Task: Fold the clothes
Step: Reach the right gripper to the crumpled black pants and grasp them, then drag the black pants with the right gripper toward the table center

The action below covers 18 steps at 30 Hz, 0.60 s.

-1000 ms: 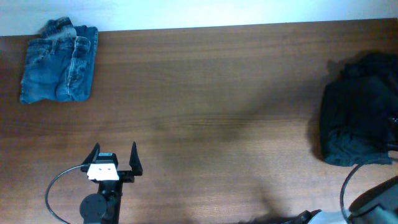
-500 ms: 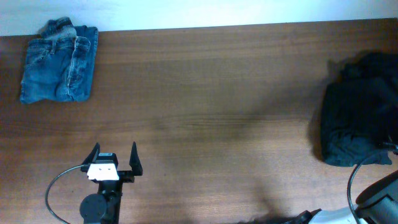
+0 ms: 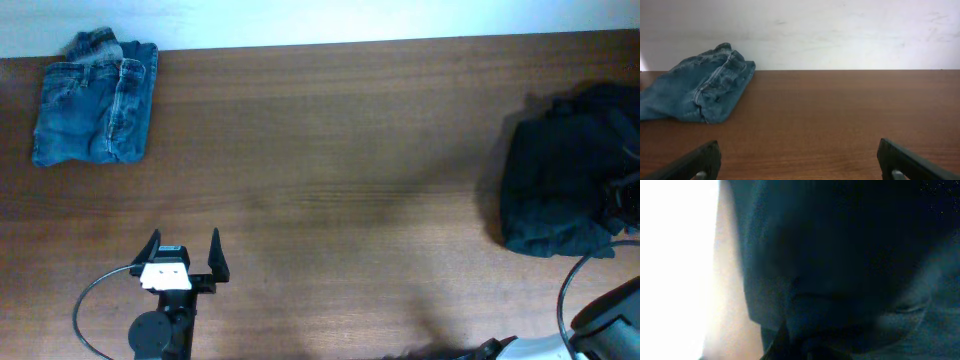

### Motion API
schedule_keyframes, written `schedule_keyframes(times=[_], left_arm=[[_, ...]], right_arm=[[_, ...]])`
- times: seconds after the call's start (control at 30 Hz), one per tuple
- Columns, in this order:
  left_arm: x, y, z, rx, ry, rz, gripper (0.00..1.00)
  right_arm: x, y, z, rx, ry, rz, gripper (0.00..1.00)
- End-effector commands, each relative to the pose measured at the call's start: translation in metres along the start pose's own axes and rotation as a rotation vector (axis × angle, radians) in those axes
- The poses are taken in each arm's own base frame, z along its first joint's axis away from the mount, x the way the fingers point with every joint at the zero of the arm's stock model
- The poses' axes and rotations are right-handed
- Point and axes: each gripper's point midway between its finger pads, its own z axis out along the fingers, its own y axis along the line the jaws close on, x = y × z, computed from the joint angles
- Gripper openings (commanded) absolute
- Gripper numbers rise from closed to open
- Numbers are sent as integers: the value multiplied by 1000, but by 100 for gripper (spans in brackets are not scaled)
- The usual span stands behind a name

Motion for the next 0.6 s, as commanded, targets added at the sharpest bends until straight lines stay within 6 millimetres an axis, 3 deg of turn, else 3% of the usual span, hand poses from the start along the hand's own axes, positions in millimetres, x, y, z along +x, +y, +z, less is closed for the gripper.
schedule_keyframes(times=[0.0, 0.23, 0.4, 0.57], left_arm=[[1, 3, 0, -17, 2, 11, 99], [1, 3, 0, -17, 2, 11, 99], [1, 3, 0, -16, 2, 11, 99], [1, 3, 0, -17, 2, 11, 99]], right_arm=[[26, 82, -15, -247, 76, -129, 4], [83, 150, -10, -264, 127, -353, 4], [132, 185, 1, -213, 144, -522, 4], [205, 215, 20, -239, 269, -671, 4]])
